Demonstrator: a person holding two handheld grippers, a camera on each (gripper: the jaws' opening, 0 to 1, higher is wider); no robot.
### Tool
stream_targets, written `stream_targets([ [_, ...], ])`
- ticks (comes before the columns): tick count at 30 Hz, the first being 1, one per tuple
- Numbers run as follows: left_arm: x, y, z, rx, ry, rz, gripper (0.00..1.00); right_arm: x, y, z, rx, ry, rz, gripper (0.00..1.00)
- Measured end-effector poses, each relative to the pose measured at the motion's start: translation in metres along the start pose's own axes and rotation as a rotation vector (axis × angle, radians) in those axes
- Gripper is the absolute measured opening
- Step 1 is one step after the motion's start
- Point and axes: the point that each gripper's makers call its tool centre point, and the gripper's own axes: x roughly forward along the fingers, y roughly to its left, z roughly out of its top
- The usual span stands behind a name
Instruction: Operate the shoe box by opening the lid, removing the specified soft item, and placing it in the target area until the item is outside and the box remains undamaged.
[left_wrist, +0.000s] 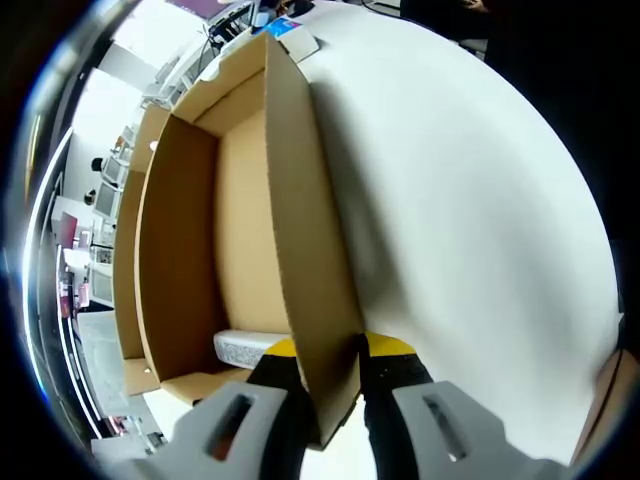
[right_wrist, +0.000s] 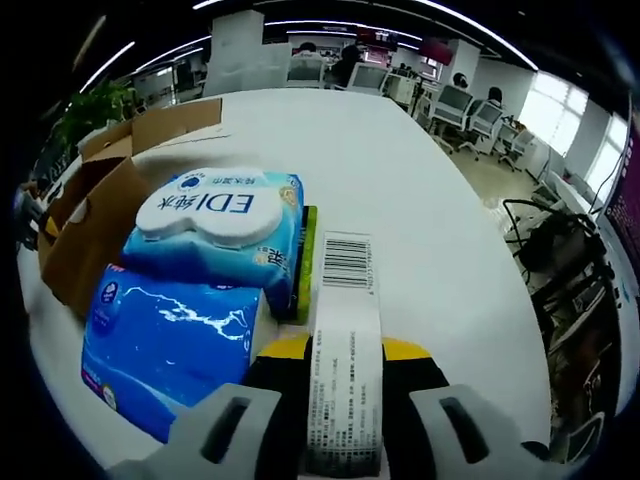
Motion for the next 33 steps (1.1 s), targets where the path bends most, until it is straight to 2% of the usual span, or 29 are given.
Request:
stream_targets([
  [8,0.002,0.003,-0.001,0.001,0.001,0.000,0.16,-0.014,0.000,0.008,-0.027,-0.019,-0.009,0.28],
  [20,0.003,0.004,-0.001,-0.002,0.001,0.001,0.16,-0.058,0.008,0.053,-0.129,-0.119,-0.053,0.30],
  [23,0.003,0.004,-0.001,-0.002,0.002,0.002,0.16,-0.071,0.019,0.069,-0.185,-0.161,-0.040,0.30],
  [26,0.002,0.004,-0.001,-0.001,0.002,0.002,0.16,-0.084,0.039,0.089,-0.319,-0.219,-0.016,0.29],
  [31,0.002,0.004,-0.001,0.000,0.002,0.002,0.16,-0.100,0.063,0.107,-0.382,-0.254,-0.006,0.29],
  [33,0.002,0.003,-0.001,0.000,0.003,0.002,0.16,-0.105,0.077,0.119,-0.413,-0.294,0.011,0.29],
])
